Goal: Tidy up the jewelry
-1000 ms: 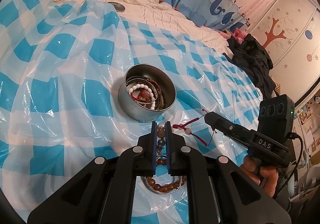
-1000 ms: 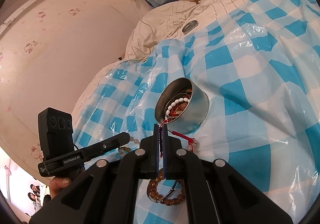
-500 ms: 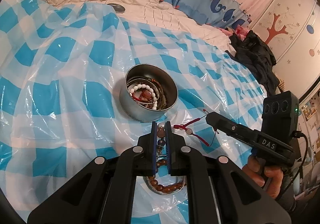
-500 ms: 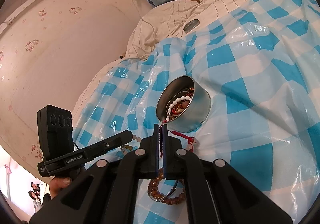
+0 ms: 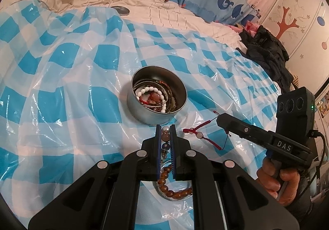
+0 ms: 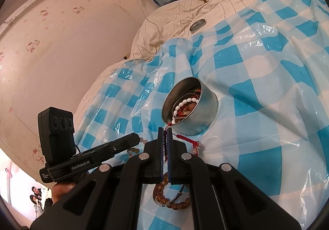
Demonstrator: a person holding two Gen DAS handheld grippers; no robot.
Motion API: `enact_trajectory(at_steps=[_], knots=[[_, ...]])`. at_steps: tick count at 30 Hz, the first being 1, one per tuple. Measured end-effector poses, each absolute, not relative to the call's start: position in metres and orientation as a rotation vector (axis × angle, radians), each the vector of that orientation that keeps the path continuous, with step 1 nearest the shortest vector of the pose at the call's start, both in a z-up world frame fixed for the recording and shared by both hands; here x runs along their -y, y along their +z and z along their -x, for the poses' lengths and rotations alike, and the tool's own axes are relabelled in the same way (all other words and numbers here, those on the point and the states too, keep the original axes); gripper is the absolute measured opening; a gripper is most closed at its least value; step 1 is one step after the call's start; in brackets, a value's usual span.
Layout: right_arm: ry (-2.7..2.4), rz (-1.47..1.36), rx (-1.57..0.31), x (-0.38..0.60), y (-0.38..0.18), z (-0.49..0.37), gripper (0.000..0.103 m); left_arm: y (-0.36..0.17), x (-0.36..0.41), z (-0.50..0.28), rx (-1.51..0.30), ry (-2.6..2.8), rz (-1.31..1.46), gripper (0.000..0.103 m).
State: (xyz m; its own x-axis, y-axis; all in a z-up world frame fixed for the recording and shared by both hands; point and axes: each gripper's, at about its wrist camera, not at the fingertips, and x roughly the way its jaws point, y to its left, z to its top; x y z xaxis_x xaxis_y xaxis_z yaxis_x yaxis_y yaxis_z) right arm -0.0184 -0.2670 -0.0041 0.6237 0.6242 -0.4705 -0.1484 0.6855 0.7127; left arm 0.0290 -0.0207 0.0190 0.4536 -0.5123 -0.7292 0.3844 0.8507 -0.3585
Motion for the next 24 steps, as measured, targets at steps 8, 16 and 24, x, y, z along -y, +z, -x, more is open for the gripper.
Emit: enact_trajectory(at_steps=[8, 16, 24], knots=[[0.486, -0.683, -0.778, 0.2663, -0.0040, 0.0186, 0.003, 0.0195, 0.0233, -0.0284, -0.946, -0.545, 0.128, 0.007], [0.488, -0.684, -0.778, 0.2651, -0.0042, 0.0194, 0.003, 0.0195, 0.0257, -0.0290, -0.944, -0.539, 0.111, 0.007], [0.489, -0.683, -0.778, 0.2641, -0.0042, 0.0201, 0.003, 0.0195, 0.0266, -0.0290, -0.944, -0.539, 0.112, 0.007]])
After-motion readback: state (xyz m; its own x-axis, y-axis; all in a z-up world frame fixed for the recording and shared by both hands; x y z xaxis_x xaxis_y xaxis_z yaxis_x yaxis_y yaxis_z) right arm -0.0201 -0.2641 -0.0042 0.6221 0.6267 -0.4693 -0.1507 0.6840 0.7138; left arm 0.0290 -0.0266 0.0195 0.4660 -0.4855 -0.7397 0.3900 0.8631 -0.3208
